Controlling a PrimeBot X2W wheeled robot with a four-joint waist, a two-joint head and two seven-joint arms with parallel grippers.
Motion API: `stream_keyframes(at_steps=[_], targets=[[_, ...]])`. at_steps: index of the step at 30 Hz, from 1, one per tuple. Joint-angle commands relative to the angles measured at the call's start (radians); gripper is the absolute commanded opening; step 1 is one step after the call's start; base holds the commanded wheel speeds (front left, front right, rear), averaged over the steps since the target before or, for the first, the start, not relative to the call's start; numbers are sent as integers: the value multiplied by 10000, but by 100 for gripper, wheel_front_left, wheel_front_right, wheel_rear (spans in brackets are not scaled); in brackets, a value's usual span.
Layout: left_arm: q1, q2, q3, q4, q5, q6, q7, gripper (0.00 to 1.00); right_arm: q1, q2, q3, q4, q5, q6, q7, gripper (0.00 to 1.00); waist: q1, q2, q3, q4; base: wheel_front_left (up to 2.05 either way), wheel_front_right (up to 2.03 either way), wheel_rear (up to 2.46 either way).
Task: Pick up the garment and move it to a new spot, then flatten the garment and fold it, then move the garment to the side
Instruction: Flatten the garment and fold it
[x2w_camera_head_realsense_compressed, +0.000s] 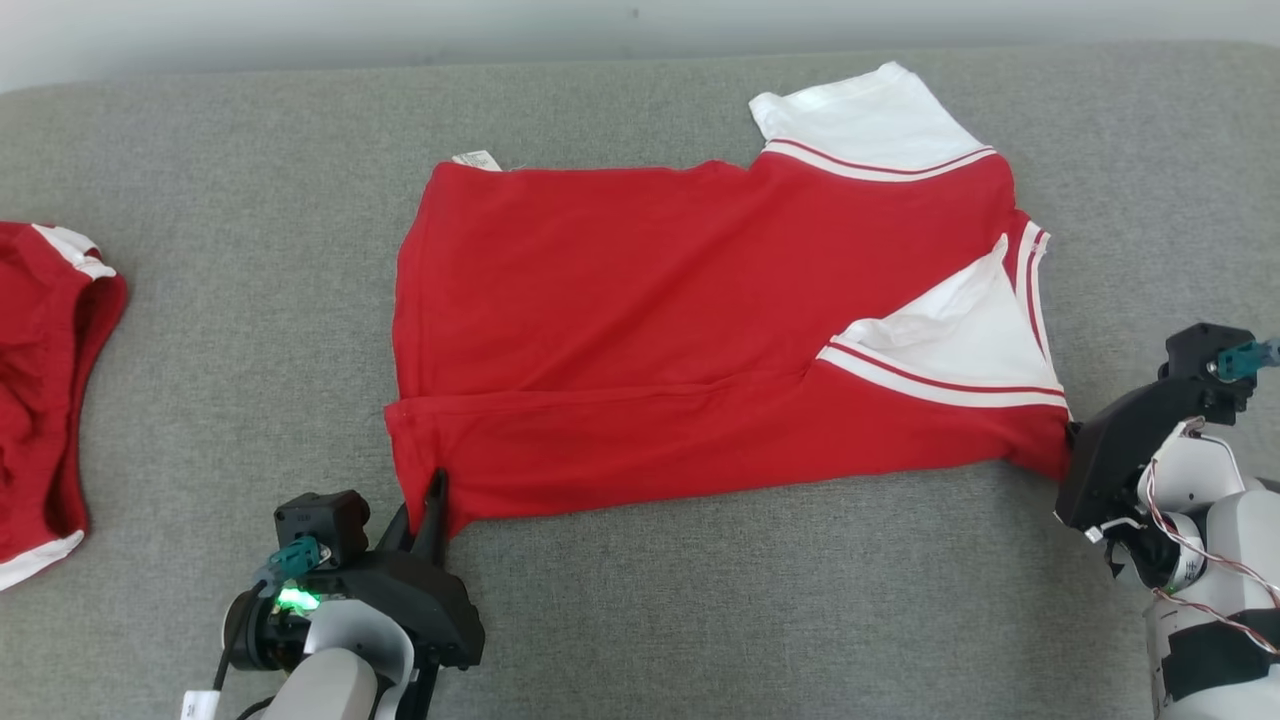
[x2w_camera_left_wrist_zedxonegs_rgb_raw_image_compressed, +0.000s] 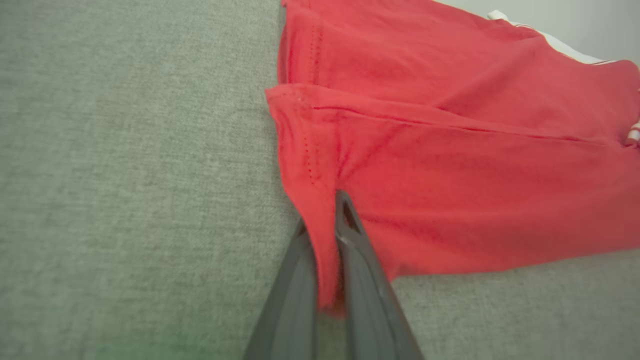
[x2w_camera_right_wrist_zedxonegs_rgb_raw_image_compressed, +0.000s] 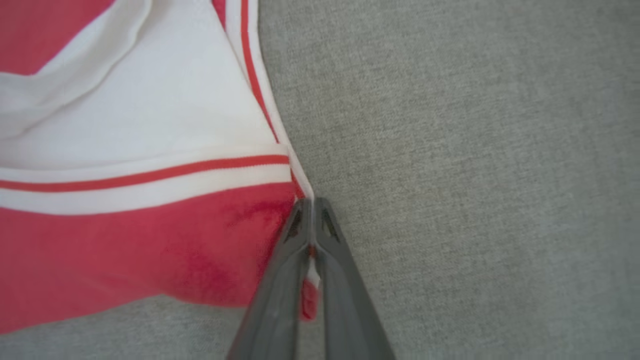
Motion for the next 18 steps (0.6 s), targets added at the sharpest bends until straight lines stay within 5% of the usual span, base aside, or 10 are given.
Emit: stream_keyframes(at_steps=[1, 16, 17, 18], targets=[[337, 22, -93, 230, -105, -38, 157, 0, 348, -34, -43, 109, -6, 4, 101, 0, 0, 1, -58, -47, 0, 0, 0], [387, 100, -190, 212, -235, -76, 18, 0, 424, 31, -150, -92, 260, 4, -425, 0, 0, 1, -272, -91, 0, 0, 0], [387, 117, -189, 212, -241, -73, 26, 0, 397, 37, -208, -144, 255, 4, -581, 38, 0, 1, -271, -87, 0, 0, 0], [388, 130, -184, 209, -248, -68, 24, 0, 375, 61, -331, -145, 200, 4, -714, 100, 0, 1, -273, -87, 0, 0, 0]])
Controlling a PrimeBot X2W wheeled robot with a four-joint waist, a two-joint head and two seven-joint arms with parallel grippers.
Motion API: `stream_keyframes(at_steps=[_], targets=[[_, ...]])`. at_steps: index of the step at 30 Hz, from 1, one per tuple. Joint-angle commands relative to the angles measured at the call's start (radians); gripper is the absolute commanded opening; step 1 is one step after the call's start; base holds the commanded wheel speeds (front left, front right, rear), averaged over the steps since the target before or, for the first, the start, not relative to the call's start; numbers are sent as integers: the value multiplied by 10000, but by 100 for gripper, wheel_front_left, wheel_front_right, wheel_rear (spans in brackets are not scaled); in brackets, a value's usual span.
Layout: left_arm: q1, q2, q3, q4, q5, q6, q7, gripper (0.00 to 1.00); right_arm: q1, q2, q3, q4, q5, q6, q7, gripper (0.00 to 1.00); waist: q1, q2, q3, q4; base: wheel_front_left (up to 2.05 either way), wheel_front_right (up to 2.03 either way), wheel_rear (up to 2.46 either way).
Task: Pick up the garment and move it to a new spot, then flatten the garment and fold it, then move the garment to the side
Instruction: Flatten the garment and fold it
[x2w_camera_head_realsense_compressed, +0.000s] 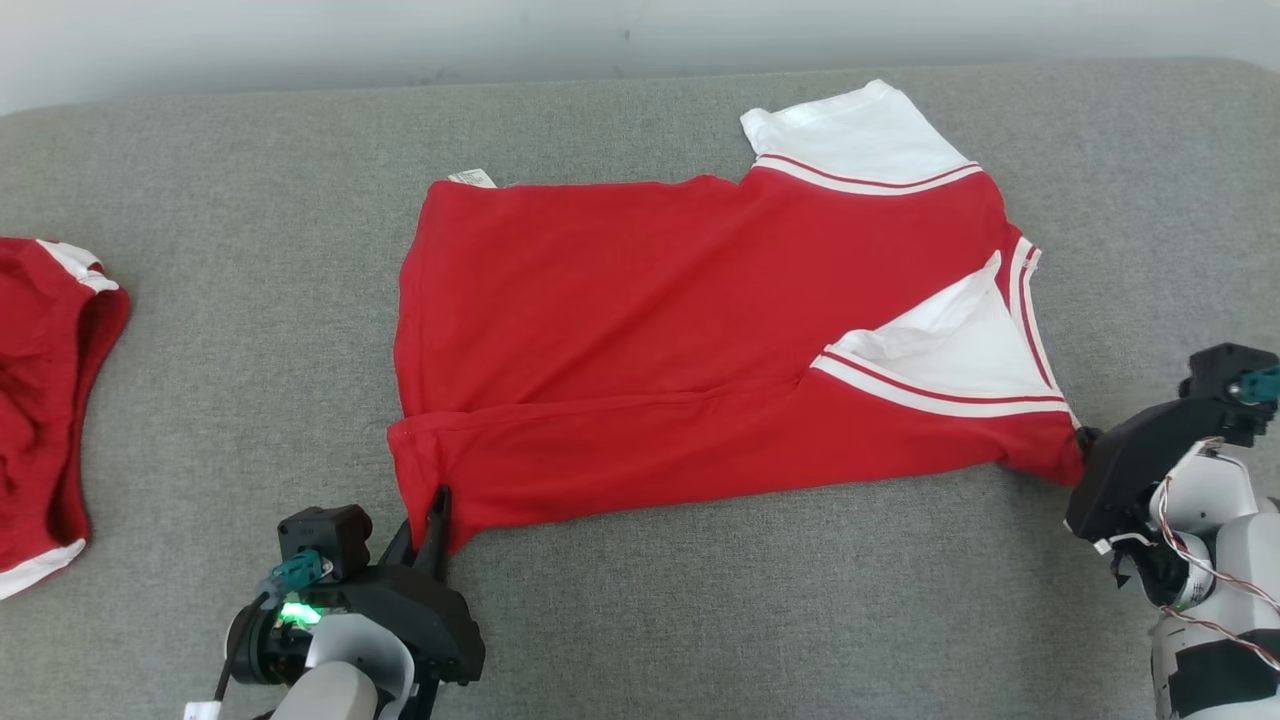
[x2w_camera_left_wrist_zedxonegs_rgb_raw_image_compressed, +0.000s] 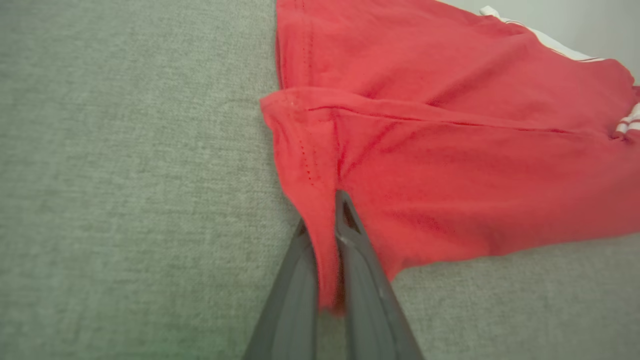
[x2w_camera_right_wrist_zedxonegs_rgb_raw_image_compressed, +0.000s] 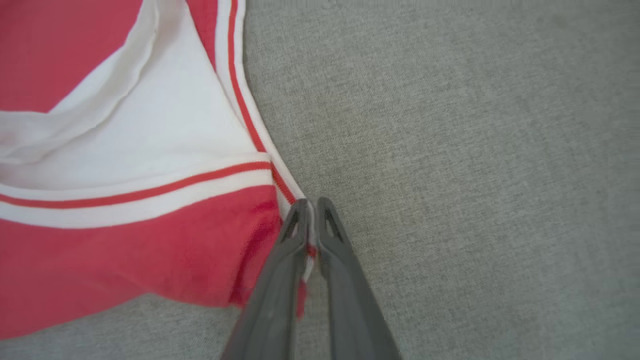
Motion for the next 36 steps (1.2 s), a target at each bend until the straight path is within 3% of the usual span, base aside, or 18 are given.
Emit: stream_keyframes(at_steps=[1, 2, 3, 4, 14, 23, 34, 35, 36], targets=[[236, 69, -35, 121, -77, 16, 40, 0, 19, 22, -119, -24, -59, 4, -191, 100, -1, 0, -5, 1, 0, 0, 0], [229, 68, -38, 90, -60, 33, -10, 3, -38, 56, -170, -36, -95, 4, -339, 100, -1, 0, -11, 2, 0, 0, 0], [203, 65, -30, 35, -27, 66, -119, 90, -84, 81, -233, -31, -118, 4, -468, 100, -1, 0, -20, 1, 0, 0, 0], [149, 53, -5, -51, -23, 73, -270, 100, -151, 134, -341, -32, -187, 4, -706, 100, -1, 0, -52, -1, 0, 0, 0], [230, 145, -19, -291, -10, 152, -501, 100, -251, 251, -294, -148, -11, 4, -1202, 100, -1, 0, -267, -1, 0, 0, 0], [400, 187, -121, -445, -67, 312, -284, 100, 61, 171, 236, -45, 328, 4, -680, 100, -1, 0, -176, 34, 0, 0, 0], [325, 140, -333, -383, -147, 372, 120, 100, -73, -37, 174, 1135, -378, -9, -238, 100, -1, 0, 77, 226, 0, 0, 0], [321, 141, -351, -352, -156, 357, 177, 67, -62, 3, 215, 1250, -374, -9, -143, 100, -1, 0, 90, 238, 0, 0, 0], [319, 137, -368, -322, -170, 335, 228, 17, -64, 36, 243, 1341, -356, -9, -78, 83, -1, 0, 105, 245, 0, 0, 0]])
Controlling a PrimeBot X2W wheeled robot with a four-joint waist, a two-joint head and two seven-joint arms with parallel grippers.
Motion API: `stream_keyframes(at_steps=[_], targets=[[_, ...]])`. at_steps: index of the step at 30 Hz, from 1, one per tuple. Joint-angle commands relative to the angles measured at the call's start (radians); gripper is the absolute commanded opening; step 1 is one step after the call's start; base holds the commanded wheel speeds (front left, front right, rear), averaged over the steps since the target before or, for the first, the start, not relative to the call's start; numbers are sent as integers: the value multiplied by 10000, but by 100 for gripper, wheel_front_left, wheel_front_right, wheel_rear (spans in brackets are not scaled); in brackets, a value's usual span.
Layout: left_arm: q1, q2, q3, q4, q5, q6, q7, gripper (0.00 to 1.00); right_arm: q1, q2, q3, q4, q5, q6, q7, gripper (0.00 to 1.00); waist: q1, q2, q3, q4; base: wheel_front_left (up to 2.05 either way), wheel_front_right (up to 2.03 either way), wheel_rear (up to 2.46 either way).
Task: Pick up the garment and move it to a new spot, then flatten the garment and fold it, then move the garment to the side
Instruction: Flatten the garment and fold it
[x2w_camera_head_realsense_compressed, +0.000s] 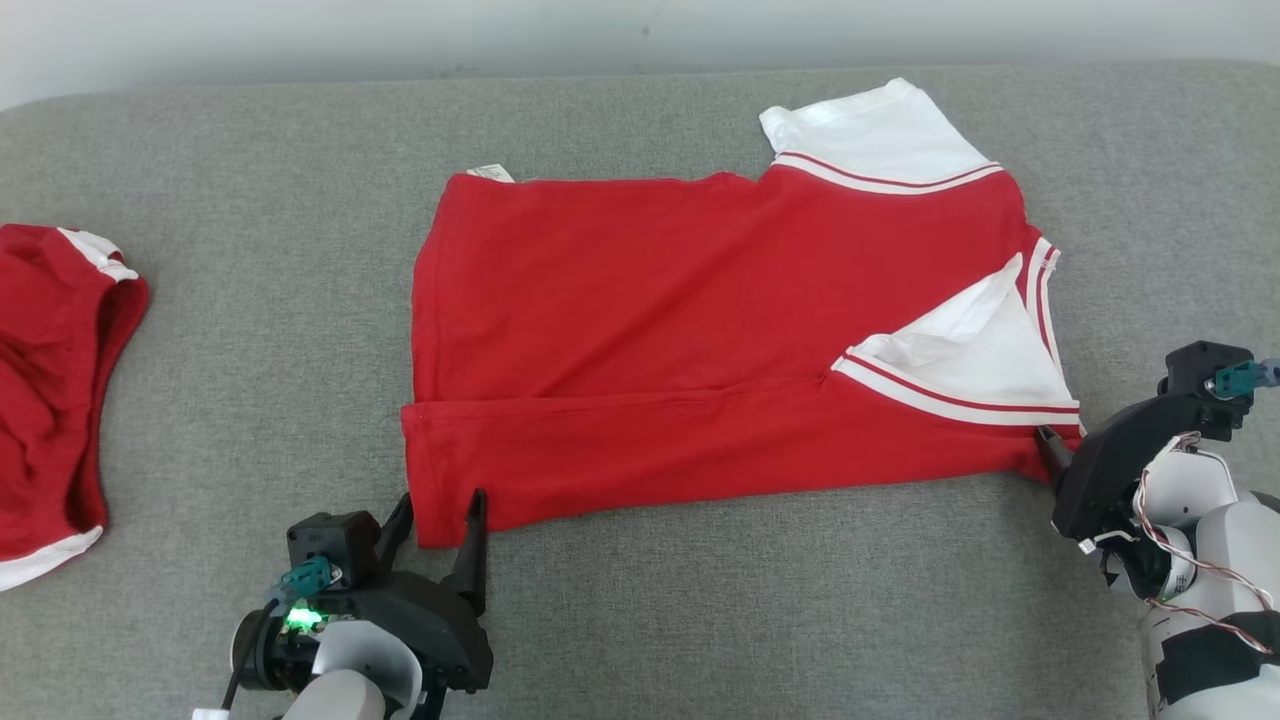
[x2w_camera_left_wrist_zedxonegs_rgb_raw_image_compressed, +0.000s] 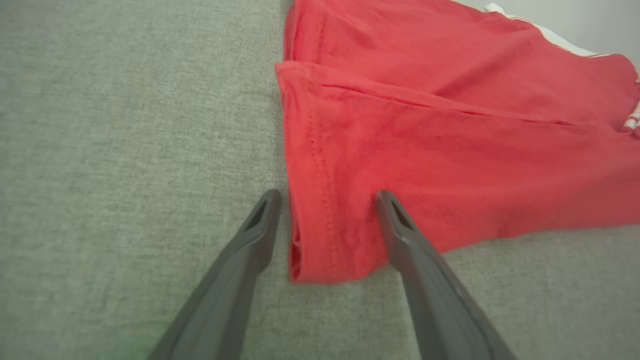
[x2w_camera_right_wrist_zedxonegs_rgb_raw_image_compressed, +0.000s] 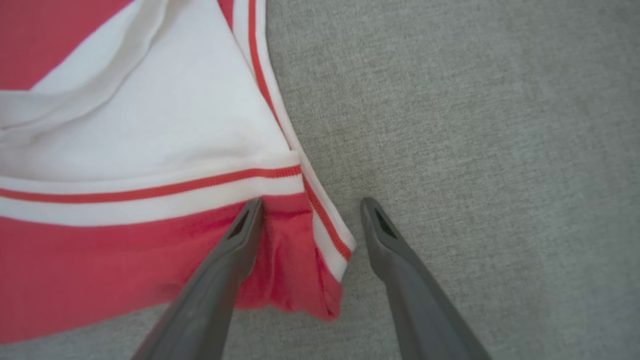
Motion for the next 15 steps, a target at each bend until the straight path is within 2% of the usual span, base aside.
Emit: stream_keyframes(at_steps=[1, 2, 9, 15], targets=[[114, 3, -65, 198, -65, -24, 186, 0, 232, 121, 78, 405, -39, -24, 212, 39, 1, 1, 39, 18, 0, 0, 0], [124, 1, -89, 229, -104, -55, 276, 0, 205, 142, 122, 439, 1, -24, 222, 0, 1, 1, 53, 18, 0, 0, 0], [149, 23, -116, 332, -213, -107, 272, 0, 342, -57, 172, 359, 205, -29, 64, 0, 1, 1, -47, -19, 0, 0, 0], [432, 112, -69, 206, -364, -142, 167, 0, 728, -210, -22, -339, 677, -32, -129, 0, 1, 1, -412, -50, 0, 0, 0]])
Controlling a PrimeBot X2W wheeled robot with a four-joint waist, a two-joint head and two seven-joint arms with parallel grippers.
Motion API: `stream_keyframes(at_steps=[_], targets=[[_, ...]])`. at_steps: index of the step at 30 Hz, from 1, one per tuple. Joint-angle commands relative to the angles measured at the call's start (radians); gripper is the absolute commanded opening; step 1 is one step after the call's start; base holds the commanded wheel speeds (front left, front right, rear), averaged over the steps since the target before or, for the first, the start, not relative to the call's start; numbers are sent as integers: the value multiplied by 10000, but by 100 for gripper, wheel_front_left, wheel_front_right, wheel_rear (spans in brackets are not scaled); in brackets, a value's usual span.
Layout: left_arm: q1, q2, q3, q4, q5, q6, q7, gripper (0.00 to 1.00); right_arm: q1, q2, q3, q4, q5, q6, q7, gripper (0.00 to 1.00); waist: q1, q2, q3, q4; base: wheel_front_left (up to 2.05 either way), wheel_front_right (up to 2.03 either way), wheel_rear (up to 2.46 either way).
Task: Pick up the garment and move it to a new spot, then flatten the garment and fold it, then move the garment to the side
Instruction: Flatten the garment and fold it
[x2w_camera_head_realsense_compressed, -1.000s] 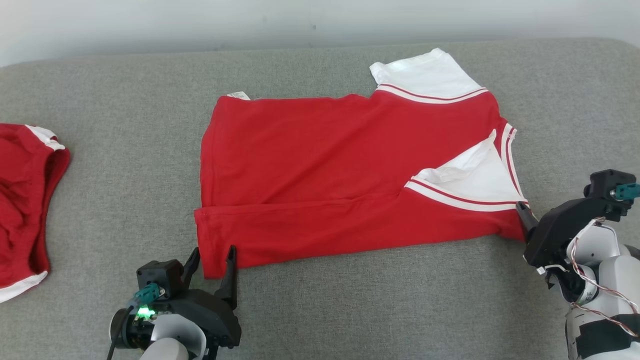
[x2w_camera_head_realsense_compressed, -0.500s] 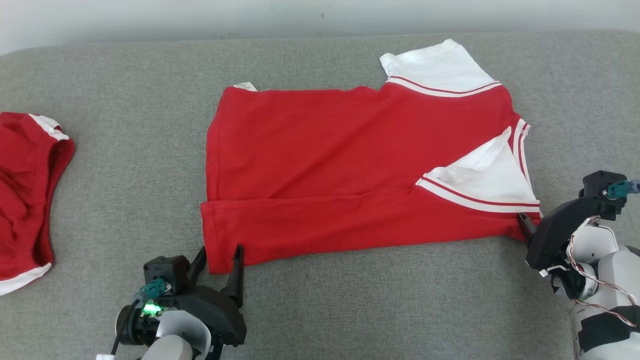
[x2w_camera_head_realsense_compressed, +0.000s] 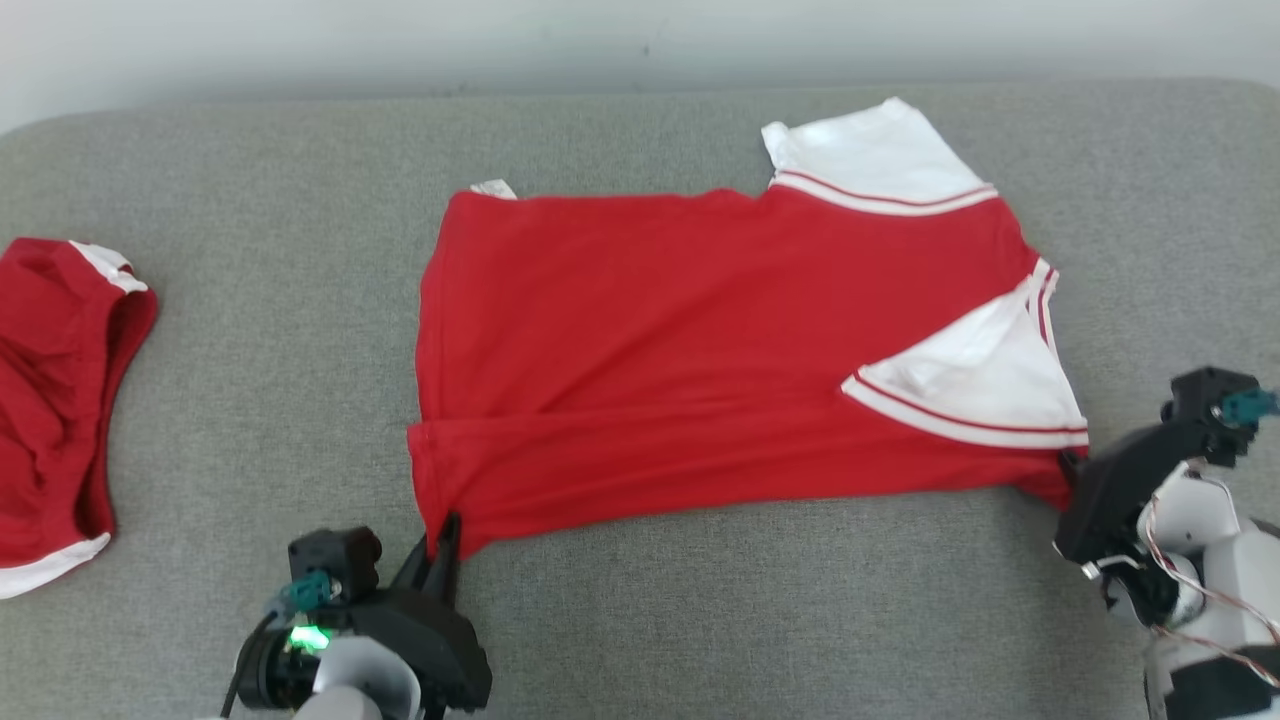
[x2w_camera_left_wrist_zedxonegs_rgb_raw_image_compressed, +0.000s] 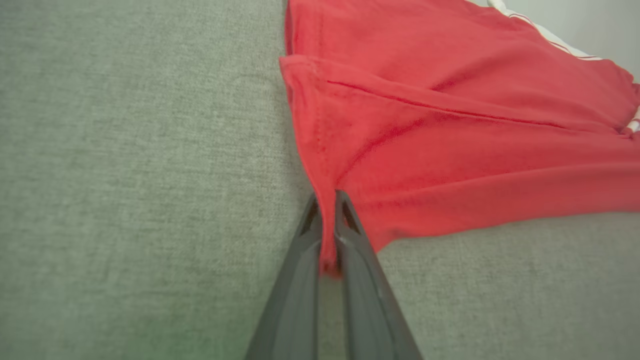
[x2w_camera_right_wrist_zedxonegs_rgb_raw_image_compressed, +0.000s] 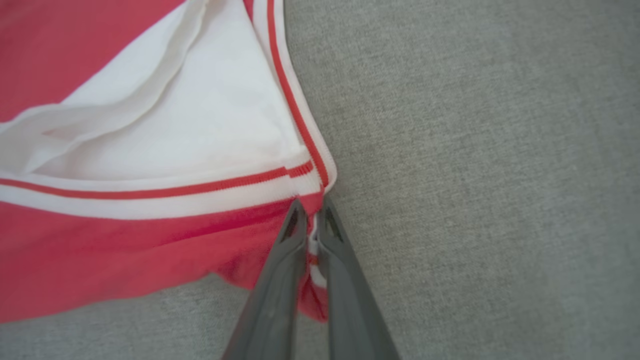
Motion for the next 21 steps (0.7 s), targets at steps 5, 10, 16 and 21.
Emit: stream_keyframes(at_steps=[5, 10, 16, 21], targets=[[704, 236, 7, -192, -164, 66, 28, 0, 915, -141, -244, -849, 501, -41, 42, 0, -1, -1, -414, -35, 0, 0, 0], [1304, 421, 50, -823, -284, 188, 68, 0, 1931, 134, -598, -2132, 871, -41, 194, 0, -1, -1, -628, -70, 0, 0, 0], [2228, 644, 108, -1872, -383, 497, 295, 0, 3206, 480, -1107, -3644, 1207, -41, 556, 0, -1, -1, -876, -64, 0, 0, 0], [2926, 762, 56, -2623, -480, 726, 559, 0, 4162, 687, -1263, -4497, 1368, -41, 900, 0, -1, -1, -961, -84, 0, 0, 0]])
